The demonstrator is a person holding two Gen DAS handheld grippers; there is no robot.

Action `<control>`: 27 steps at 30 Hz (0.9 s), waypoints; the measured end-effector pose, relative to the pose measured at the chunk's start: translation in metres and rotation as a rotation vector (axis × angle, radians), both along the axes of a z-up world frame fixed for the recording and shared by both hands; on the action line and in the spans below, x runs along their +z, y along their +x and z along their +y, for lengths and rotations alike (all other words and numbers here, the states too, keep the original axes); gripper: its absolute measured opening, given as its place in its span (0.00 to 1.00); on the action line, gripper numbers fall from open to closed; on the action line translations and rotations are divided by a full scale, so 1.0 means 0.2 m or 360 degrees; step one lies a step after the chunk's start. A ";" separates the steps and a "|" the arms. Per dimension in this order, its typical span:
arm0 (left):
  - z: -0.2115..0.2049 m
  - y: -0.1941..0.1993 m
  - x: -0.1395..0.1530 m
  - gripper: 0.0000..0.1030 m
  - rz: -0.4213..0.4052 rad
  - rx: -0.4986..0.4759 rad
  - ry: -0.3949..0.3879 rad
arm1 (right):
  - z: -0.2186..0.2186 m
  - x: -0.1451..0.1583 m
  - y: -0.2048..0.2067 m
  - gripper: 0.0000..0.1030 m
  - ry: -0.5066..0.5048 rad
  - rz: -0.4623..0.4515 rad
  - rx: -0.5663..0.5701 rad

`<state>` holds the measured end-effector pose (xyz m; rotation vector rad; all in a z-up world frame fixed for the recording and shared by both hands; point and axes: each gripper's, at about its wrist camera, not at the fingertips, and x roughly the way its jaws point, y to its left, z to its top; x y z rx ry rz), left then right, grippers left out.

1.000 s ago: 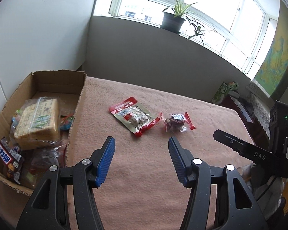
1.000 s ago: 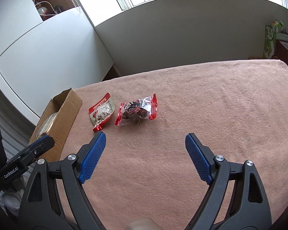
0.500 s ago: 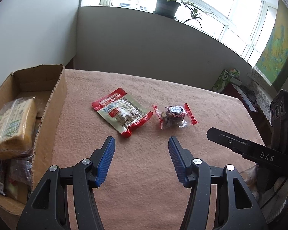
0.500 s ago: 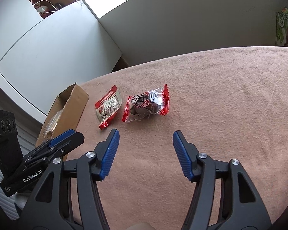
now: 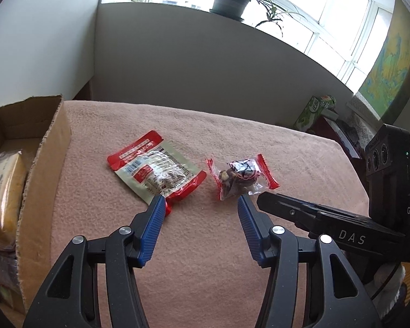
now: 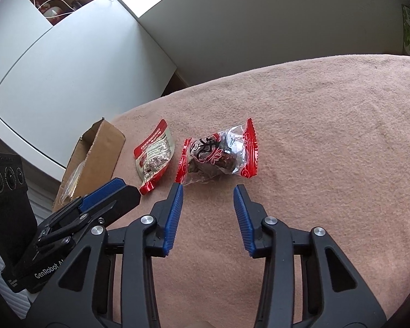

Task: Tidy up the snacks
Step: 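Move both open grippers over the last two red packets, then grasp the red-white nut packet with the left gripper while the right grasps the red candy bag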

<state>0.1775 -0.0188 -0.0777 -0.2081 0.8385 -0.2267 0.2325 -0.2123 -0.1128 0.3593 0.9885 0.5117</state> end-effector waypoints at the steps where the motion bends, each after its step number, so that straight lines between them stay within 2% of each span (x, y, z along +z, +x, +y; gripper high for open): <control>1: -0.01 0.01 0.00 0.49 0.0002 -0.0016 -0.0004 | 0.00 0.00 0.01 0.40 0.0004 0.0006 -0.0004; 5: -0.05 0.05 -0.03 0.47 0.0016 -0.0044 -0.0009 | -0.02 -0.02 0.06 0.39 0.0008 0.0024 -0.0007; 10: 0.00 0.08 -0.05 0.47 0.0049 0.0022 -0.0013 | -0.01 -0.06 0.13 0.39 -0.0022 0.0043 -0.0006; 14: 0.07 0.06 -0.08 0.47 0.0078 0.0089 -0.0064 | -0.02 -0.06 0.21 0.39 0.0008 0.0038 -0.0018; 19: 0.13 0.00 -0.07 0.45 0.0076 0.0121 -0.0097 | -0.01 -0.03 0.27 0.39 -0.0057 0.0009 -0.0049; 23: 0.15 -0.01 -0.08 0.45 0.0083 0.0135 -0.0073 | 0.00 0.04 0.25 0.59 -0.0154 -0.0088 -0.0142; 25: 0.16 -0.01 -0.09 0.45 0.0094 0.0145 -0.0070 | 0.02 0.08 0.24 0.59 -0.0153 -0.0126 -0.0122; 27: 0.18 0.01 -0.10 0.46 0.0108 0.0167 -0.0077 | 0.07 0.10 0.24 0.59 -0.0240 -0.0156 -0.0092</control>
